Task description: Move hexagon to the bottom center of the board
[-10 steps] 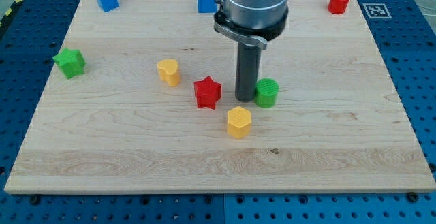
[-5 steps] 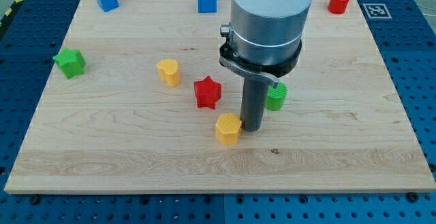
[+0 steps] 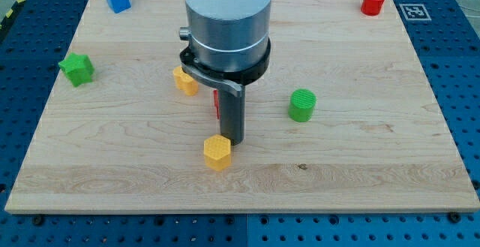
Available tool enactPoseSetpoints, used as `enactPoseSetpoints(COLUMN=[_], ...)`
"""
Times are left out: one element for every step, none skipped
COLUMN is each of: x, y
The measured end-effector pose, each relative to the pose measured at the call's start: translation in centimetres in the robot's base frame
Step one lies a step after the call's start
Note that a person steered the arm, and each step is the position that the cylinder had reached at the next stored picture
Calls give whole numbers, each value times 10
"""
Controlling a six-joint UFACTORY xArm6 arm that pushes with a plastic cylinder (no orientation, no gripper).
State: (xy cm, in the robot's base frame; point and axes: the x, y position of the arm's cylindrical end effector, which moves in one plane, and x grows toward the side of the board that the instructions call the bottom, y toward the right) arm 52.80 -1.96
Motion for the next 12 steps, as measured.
enactPoseSetpoints(x=[0, -3, -11, -25, -39, -39, -48, -73, -99, -131, -116, -16], y=[-4, -5, -4, -10, -10, 6, 38, 72, 116, 136, 105, 44])
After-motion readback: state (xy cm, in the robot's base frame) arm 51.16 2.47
